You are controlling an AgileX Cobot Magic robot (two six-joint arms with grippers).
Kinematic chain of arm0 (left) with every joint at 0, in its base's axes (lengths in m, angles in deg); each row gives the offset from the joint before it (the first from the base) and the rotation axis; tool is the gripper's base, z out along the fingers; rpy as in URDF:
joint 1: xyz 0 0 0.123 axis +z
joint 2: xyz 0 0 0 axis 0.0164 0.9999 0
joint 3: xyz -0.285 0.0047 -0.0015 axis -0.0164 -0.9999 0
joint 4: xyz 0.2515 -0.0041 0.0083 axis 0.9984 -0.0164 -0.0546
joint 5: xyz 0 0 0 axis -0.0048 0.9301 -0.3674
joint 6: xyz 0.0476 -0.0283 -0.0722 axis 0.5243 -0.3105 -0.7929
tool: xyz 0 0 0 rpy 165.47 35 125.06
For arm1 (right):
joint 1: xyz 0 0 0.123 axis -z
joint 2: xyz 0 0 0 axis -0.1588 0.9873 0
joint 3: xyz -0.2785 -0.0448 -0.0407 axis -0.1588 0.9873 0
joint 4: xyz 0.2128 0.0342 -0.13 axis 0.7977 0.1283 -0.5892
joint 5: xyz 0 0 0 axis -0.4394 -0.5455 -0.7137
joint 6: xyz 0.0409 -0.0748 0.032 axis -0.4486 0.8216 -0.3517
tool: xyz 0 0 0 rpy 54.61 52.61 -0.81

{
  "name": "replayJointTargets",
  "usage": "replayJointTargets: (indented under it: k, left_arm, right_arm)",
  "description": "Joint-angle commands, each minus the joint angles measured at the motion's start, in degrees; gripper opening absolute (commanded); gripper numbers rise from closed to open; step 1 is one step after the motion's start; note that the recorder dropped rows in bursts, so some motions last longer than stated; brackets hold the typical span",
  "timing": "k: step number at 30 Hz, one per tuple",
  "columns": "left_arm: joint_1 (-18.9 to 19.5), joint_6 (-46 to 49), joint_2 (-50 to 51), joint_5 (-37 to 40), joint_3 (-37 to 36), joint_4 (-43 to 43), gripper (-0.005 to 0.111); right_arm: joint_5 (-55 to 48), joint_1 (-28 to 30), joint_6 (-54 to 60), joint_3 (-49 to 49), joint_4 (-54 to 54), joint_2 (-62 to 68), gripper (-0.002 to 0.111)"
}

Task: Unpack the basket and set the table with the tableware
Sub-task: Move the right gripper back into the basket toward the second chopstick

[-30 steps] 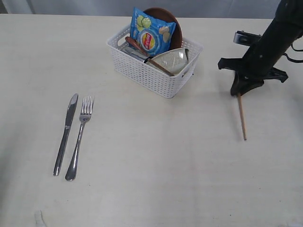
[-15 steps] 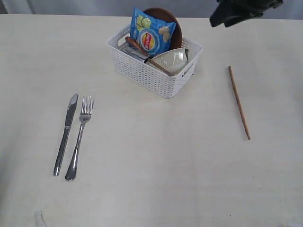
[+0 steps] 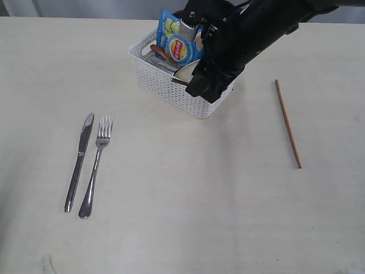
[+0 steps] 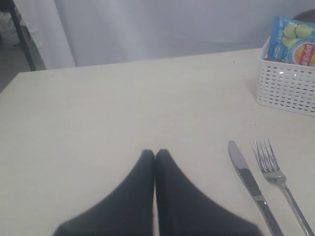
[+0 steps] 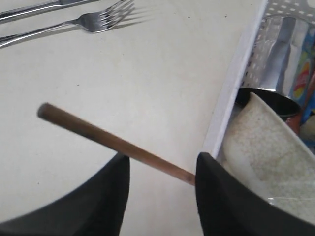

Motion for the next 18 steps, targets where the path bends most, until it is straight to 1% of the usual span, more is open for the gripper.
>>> replayJointTargets:
  k: [1,10,13,14,15,18]
  left_arm:
    - [-0.3,-0.1,-0.1,0.0,-0.1,0.2,0.000]
    - [-0.3,-0.1,-0.1,0.0,-0.1,0.2,0.000]
    - [-0.3,-0.1,-0.1,0.0,-0.1,0.2,0.000]
    - [-0.3,-0.1,-0.1,0.0,-0.1,0.2,0.000]
    - [-0.3,-0.1,-0.1,0.0,-0.1,0.2,0.000]
    - [-0.3,-0.1,-0.1,0.0,-0.1,0.2,0.000]
  right_arm:
    - [2.4,0.1,-0.3,0.2,-0.4,-0.1,0.041]
    - [3.0,-0.1,0.2,0.2,-0.2,1.8,0.041]
    - [3.7,-0.1,0.8,0.2,2.1,2.4,0.041]
    - [4.2,-0.1,0.8,0.2,2.6,2.4,0.039]
    - [4.6,-0.3,0.8,0.2,3.0,2.4,0.035]
    - [5.4,-0.3,1.6,0.2,3.7,2.3,0.015]
